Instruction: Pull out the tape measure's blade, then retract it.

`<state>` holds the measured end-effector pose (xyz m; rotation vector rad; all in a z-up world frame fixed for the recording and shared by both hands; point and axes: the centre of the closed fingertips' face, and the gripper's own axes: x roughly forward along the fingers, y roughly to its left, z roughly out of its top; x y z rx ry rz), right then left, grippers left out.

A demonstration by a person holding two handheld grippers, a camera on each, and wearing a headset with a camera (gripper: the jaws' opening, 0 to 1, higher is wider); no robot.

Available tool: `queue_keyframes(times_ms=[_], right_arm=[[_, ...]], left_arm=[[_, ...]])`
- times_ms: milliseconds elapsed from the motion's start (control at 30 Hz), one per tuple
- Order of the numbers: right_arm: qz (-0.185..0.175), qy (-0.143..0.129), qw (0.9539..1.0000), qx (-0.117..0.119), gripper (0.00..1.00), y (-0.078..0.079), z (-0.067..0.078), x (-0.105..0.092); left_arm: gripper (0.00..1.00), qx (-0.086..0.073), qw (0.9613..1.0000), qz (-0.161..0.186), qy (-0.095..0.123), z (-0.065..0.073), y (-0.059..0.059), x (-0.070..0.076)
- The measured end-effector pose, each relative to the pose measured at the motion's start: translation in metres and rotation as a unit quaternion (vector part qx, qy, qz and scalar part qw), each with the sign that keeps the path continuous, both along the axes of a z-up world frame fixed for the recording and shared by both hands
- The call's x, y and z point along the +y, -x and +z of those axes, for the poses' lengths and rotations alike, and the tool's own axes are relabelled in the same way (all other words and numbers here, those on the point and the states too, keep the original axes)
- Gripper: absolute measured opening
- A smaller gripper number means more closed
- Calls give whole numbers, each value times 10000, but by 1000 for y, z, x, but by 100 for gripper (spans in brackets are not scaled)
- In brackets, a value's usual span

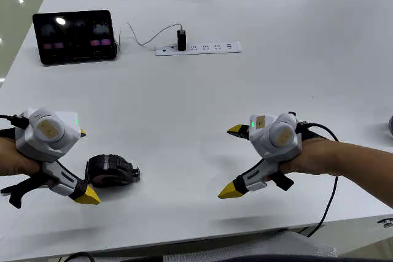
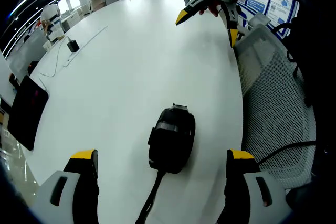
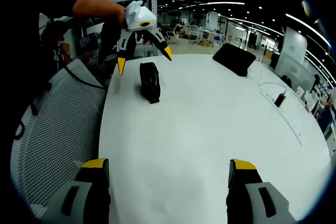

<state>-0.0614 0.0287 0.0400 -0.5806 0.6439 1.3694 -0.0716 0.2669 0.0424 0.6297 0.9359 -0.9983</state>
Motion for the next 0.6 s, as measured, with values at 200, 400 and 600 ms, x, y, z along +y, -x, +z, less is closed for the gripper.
queue_keyframes(times_ms=[200,400,600], right_arm=[[47,-9,10000,67,93,1,-6,16],[164,-39,9998,105,91,3,-9,39],[479,-20,9988,93,90,12,-10,61]], left_arm=[[99,-7,10000,13,80,-1,-3,-5],[98,-27,10000,-78,48,-5,-4,-11],[95,-51,9998,-181,17,-6,-3,-15]])
